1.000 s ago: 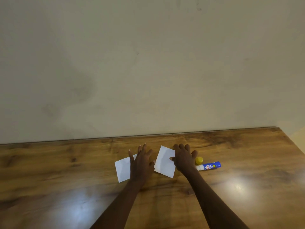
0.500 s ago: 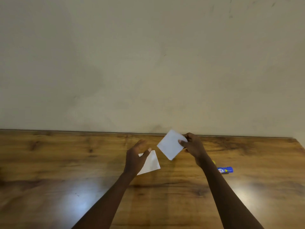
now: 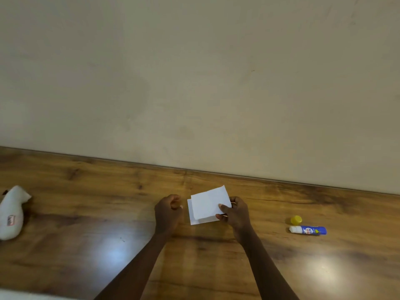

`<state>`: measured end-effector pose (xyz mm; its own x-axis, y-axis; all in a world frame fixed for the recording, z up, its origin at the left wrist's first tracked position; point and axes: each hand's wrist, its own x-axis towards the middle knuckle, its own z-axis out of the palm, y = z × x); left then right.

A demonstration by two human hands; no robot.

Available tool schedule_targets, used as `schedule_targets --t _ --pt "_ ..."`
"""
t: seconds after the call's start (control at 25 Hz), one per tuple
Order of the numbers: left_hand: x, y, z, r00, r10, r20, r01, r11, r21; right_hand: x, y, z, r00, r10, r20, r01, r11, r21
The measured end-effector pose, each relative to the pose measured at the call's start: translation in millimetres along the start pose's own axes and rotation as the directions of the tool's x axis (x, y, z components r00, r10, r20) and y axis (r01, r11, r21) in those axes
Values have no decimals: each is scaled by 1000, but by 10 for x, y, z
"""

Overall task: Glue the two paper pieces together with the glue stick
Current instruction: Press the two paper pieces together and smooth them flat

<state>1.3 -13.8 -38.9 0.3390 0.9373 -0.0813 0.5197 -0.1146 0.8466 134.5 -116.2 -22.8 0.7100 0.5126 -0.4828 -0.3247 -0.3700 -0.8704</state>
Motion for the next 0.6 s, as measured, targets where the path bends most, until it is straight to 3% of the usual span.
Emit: schedule_targets --t 0.16,0.6 --pt "-21 -110 32 996 75 39 -77 995 58 10 93 85 1000 5 -17 -6 998 -57" --pt "-92 -225 140 991 111 79 -118 989 89 53 176 139 999 5 -44 -12 988 -156"
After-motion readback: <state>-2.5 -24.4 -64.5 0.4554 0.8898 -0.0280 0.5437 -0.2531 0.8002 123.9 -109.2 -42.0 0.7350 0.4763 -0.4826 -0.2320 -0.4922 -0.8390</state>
